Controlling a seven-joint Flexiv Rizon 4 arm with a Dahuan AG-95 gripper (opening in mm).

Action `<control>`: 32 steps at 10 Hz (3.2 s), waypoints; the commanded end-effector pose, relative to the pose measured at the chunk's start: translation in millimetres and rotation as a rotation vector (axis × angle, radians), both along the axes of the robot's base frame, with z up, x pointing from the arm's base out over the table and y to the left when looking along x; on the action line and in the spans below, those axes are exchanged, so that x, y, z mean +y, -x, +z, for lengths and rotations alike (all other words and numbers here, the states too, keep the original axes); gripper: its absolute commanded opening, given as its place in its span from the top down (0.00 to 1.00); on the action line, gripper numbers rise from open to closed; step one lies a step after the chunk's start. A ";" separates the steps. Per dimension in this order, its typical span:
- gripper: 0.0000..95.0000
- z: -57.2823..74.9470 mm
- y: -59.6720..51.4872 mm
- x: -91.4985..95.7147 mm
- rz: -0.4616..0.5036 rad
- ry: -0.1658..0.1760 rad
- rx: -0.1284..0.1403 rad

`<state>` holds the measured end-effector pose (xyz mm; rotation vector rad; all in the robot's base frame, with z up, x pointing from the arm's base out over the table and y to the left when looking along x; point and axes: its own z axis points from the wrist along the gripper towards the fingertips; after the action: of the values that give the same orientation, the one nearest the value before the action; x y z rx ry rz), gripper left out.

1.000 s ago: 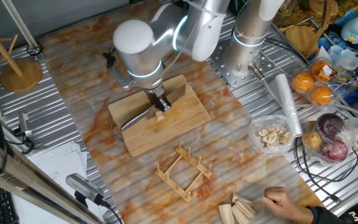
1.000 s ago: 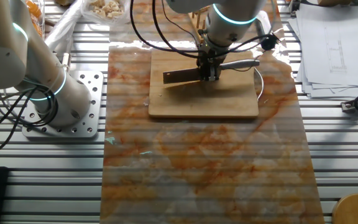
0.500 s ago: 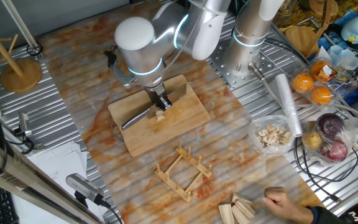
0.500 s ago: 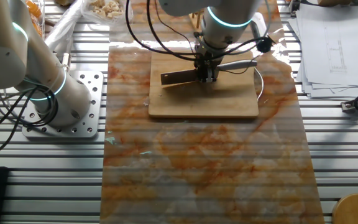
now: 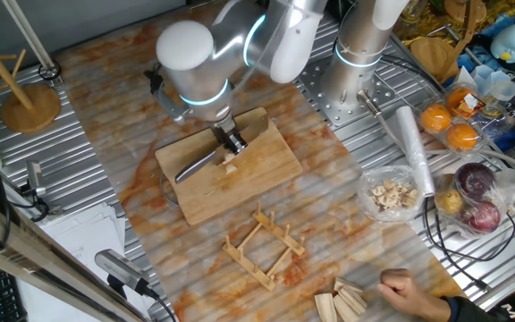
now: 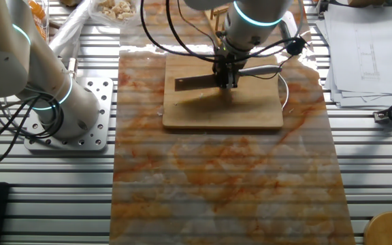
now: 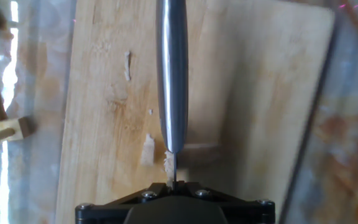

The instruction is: Slice the lotus root

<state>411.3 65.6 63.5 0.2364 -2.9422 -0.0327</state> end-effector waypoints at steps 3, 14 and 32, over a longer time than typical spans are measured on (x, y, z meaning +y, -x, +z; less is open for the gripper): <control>1.00 7.1 3.4 -12.8 0.021 0.026 -0.014; 1.00 15.2 -2.1 7.2 -0.017 0.019 -0.042; 1.00 3.6 -6.1 -14.2 0.003 0.013 -0.053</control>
<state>416.0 51.1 67.7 0.2434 -2.9934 -0.0068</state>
